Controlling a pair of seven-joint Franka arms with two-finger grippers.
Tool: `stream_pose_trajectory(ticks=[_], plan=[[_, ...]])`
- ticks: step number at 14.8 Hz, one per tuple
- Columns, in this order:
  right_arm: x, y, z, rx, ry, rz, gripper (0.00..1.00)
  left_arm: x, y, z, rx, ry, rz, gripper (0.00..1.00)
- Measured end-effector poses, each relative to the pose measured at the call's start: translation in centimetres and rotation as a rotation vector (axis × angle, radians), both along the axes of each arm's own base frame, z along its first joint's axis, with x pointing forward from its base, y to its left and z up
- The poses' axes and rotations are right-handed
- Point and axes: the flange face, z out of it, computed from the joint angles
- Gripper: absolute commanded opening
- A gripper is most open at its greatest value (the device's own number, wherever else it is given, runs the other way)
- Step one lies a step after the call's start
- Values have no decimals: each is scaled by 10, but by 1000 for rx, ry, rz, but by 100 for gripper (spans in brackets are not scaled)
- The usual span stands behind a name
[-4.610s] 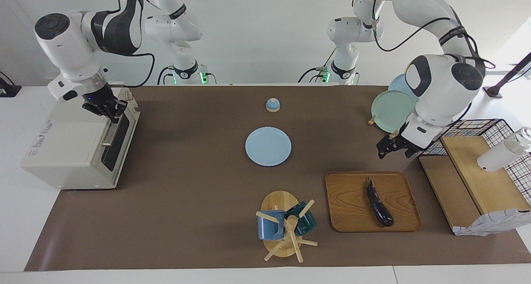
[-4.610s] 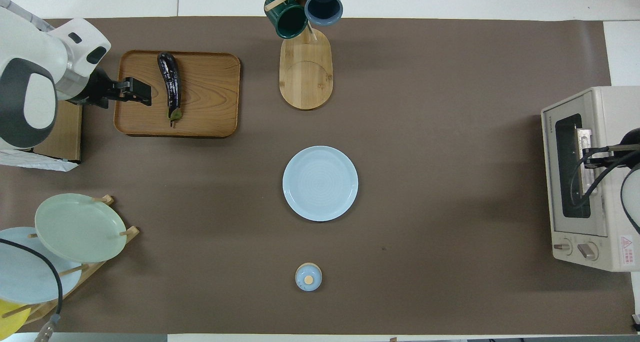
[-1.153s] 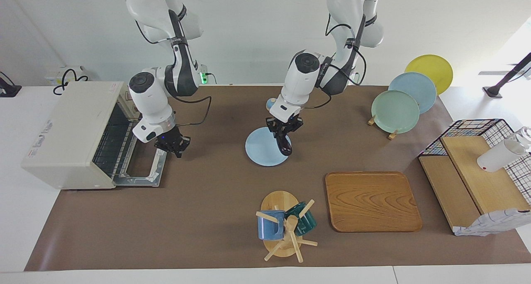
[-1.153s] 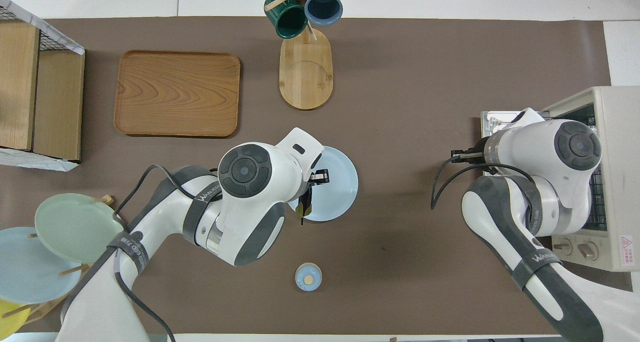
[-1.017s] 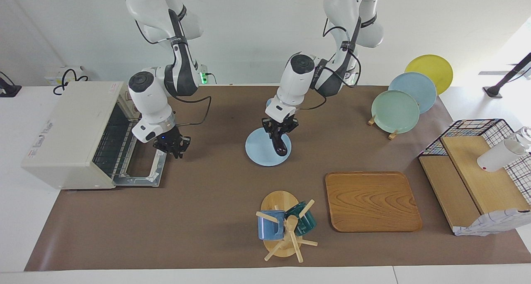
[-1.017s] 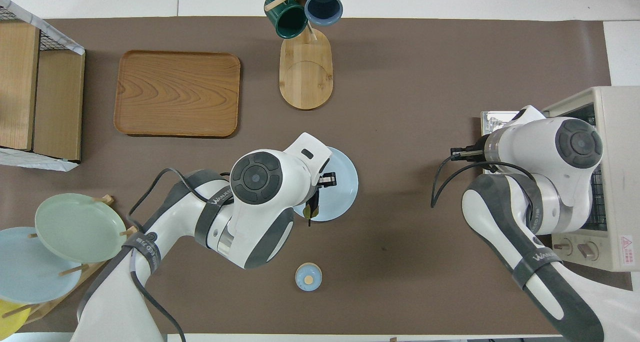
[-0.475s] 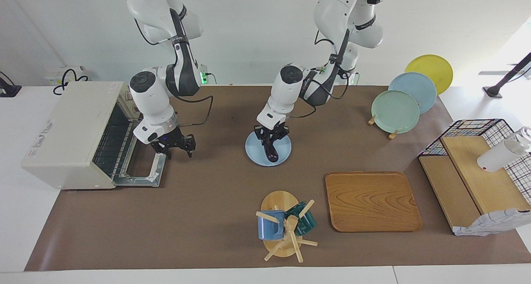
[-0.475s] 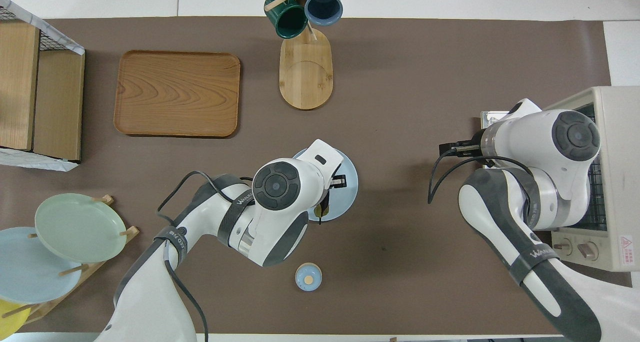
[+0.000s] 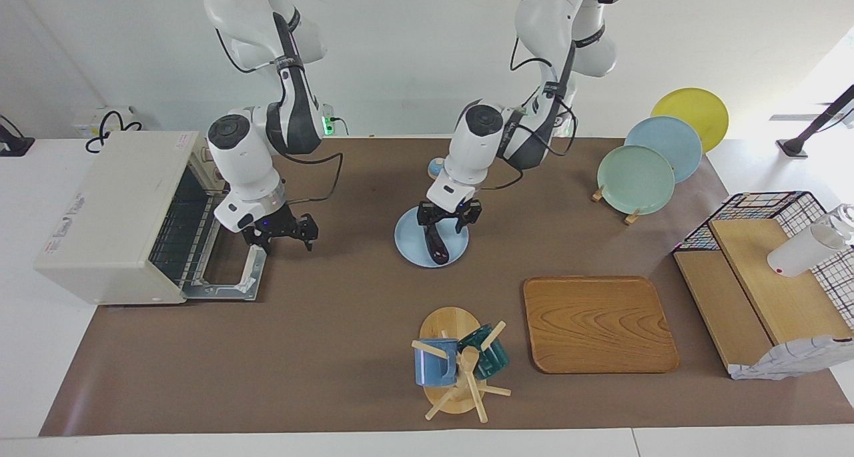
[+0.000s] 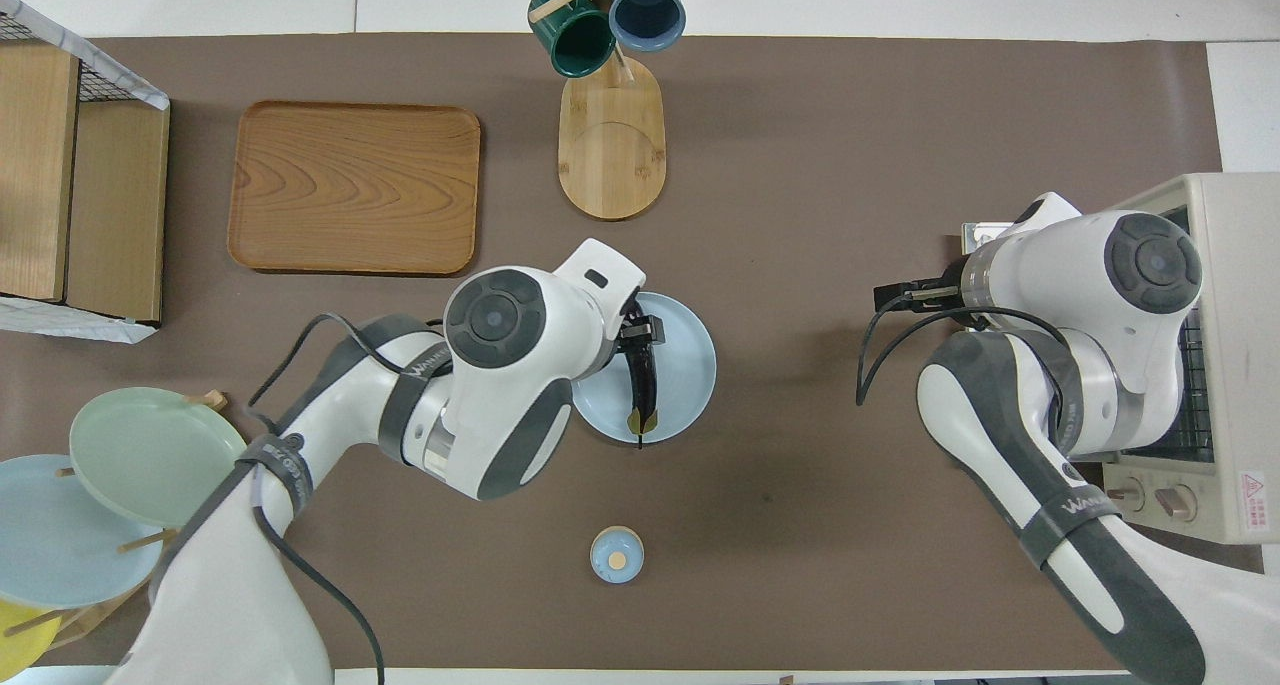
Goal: Put eggplant into oven
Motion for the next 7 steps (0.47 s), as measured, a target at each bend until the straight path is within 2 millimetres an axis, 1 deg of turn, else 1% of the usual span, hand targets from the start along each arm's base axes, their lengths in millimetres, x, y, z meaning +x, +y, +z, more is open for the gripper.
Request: stream_pose_trajectory(ticks=[1,2,3,4,6,7], plan=[[2,6,4,0,7,12,100,17,23,20,5,10,9,100],[4,19,12,2,14,25,100,35,49,42,8,19,19,100],[9,39,25,5,21,20,100,53,79,66,10,26,26,100],[13,69,40,10,27,13,100,69,109,88,10,29,33,100],[16,147,66,7,42,1,100,93,169,123,8,22,36,100],[16,186,73,-17,44,2,100,100,196,136,7,14,31,100]])
